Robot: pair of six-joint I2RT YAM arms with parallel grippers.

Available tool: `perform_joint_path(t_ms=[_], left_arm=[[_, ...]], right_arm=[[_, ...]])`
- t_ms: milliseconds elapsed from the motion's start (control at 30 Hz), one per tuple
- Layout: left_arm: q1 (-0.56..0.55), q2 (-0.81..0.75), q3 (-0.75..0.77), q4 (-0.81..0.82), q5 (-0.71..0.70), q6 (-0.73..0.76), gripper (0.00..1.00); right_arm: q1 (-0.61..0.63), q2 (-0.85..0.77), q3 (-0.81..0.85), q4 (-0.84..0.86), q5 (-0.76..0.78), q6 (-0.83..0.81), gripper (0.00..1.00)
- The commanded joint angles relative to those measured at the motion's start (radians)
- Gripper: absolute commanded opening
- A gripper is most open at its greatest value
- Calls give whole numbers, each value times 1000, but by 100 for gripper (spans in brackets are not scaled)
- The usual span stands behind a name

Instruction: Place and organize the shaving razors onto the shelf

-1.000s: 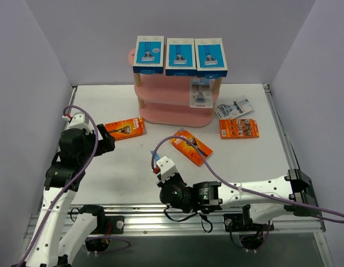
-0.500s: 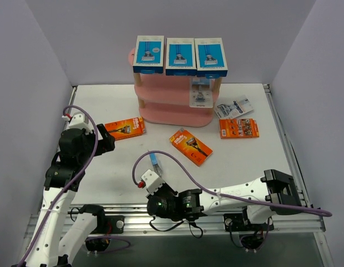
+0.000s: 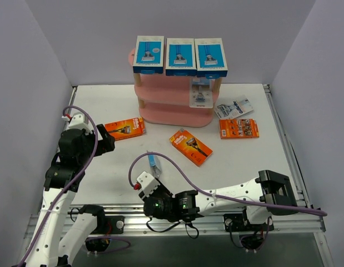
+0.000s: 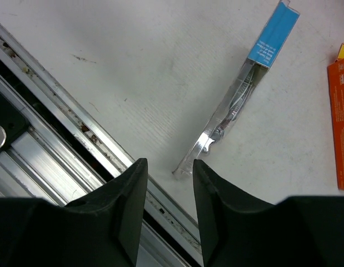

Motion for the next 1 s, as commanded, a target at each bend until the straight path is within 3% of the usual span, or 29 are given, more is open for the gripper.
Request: perform_joint_path(t_ms=[0, 300, 433, 700, 967], left_arm=[[-5, -12, 20, 41, 1, 11, 94], [-5, -12, 20, 43, 3, 11, 94], [-5, -12, 20, 44, 7, 11, 94], [-5, -11, 18, 43, 9, 11, 94], [-5, -9, 18, 46, 16, 11, 94]], right_arm=[[7, -45, -14, 78, 5, 6, 35], [-17, -128, -94, 158, -23, 49, 42], [-62, -123, -107, 135, -9, 155, 41], [-102, 116, 42, -35, -34, 376, 39], [-113, 231, 67, 8, -101, 439, 39]])
